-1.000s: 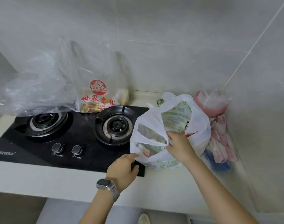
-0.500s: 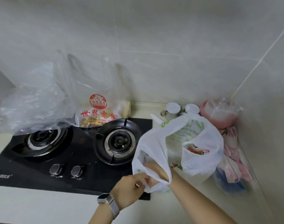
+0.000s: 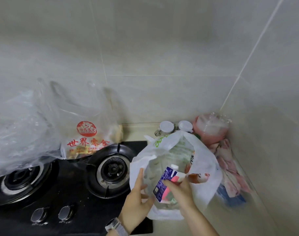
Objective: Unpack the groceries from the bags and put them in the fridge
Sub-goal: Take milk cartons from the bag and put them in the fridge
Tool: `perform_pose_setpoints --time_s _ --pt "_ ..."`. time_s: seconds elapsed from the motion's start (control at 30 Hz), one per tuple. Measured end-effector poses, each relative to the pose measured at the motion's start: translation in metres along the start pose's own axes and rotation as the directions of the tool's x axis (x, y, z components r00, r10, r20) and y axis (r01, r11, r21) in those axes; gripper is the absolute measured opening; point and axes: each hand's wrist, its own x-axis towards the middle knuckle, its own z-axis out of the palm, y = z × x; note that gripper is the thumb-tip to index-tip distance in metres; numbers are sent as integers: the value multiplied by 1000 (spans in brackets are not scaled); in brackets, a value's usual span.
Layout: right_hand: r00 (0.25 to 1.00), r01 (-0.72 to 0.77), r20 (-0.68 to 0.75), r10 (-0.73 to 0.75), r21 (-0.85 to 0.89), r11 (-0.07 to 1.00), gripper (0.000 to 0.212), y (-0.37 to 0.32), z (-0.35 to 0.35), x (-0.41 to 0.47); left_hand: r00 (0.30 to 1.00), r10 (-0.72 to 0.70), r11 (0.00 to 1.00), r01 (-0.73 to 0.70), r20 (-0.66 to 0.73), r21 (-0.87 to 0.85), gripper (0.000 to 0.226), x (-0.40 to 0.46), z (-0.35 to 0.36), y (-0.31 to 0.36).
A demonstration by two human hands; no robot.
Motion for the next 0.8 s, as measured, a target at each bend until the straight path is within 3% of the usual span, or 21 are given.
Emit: perform_pose_setpoints --time_s 0.07,0.17,0.3,0.43,0.53,0.6,0.7,0.8 --pt "995 -64 -66 78 195 979 23 -8 -15 -4 1000 -3 999 3 -9 -34 86 5 12 12" --pt "995 -86 -25 95 241 967 30 -24 -29 -18 988 138 985 -144 67 97 50 11 27 21" --pt "994 -69 84 64 49 996 52 -31 -31 -36 980 143 989 -146 137 12 57 16 41 30" --pt "975 -55 213 71 -79 995 41 -33 -31 -32 997 57 992 -51 50 -113 40 24 37 32" --pt "986 -31 151 74 -269 963 30 -17 -38 -14 999 21 989 -16 36 -149 52 31 28 29" --pt "994 68 108 -20 -454 888 28 3 -44 2 999 7 987 1 48 -162 49 32 23 29" --pt "980 198 140 -141 -750 631 37 24 -55 22 999 6 989 0 40 -147 31 31 17 31" --pt "962 272 234 -140 -861 430 50 30 -62 32 1000 -2 988 6 26 -152 30 29 12 30"
